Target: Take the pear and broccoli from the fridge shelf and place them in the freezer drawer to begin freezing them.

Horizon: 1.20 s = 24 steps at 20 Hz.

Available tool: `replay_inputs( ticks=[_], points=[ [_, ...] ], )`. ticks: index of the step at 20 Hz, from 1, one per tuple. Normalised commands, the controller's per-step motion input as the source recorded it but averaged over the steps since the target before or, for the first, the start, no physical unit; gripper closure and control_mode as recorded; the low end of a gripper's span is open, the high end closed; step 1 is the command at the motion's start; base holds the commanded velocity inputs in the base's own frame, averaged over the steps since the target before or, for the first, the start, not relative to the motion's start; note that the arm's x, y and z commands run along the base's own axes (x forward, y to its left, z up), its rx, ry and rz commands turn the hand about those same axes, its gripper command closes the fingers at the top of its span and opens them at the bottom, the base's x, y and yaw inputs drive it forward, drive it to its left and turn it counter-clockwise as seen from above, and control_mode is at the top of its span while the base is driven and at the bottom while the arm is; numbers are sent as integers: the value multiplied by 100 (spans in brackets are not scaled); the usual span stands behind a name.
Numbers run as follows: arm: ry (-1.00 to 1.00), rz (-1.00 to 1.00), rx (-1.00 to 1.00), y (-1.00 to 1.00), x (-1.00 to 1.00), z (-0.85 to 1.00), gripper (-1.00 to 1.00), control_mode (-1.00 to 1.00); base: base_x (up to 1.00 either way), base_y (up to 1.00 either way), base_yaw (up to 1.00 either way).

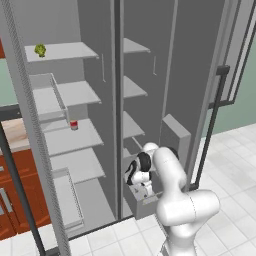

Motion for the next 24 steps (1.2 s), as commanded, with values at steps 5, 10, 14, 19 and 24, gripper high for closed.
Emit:
replay_inputs(
  ticks=[5,10,14,19,24],
  points=[
    [-40,0,0,0,-33,84,-100,-100,0,0,0],
    [-37,0,-1,0,-32,100,-100,-100,0,0,0],
    [-31,0,-3,0,-31,100,-100,-100,0,0,0],
    [-12,0,0,0,0,100,-100,-100,0,0,0],
    [0,0,0,0,9,100,-100,-100,0,0,0]
  ],
)
